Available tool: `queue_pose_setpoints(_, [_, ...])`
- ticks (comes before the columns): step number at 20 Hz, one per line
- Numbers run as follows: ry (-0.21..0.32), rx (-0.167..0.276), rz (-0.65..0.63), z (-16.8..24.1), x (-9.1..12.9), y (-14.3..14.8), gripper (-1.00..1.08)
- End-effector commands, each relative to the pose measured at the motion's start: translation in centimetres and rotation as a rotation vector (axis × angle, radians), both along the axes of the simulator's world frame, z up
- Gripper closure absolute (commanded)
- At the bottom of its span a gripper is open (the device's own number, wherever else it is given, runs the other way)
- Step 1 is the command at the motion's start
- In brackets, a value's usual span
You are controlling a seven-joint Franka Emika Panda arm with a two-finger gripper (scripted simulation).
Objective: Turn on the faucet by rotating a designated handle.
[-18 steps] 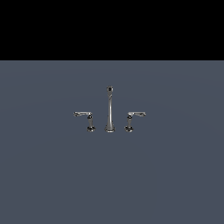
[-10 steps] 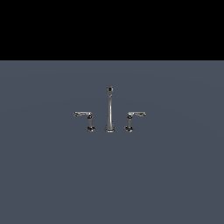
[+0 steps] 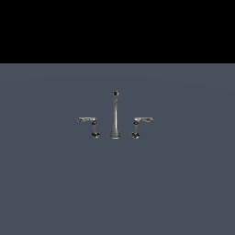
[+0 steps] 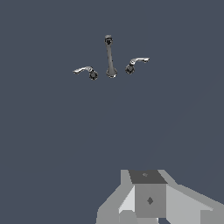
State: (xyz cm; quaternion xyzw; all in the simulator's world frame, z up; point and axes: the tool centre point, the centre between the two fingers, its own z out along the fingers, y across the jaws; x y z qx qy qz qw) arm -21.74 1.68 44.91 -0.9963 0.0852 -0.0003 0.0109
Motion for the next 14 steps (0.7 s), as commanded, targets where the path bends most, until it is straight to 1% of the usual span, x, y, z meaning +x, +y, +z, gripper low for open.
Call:
queue_pose_setpoints(1, [0.001,0.000,-0.053,-1.4,1.1,0.3,1.08])
queue_pose_setpoints(8, [0.003,0.000,-0.232,-6.0,5.1,0.9,1.08])
queue_pose_setpoints(14, [0.005,0.000,-0.389,-10.1,8.7,0.8,1.08])
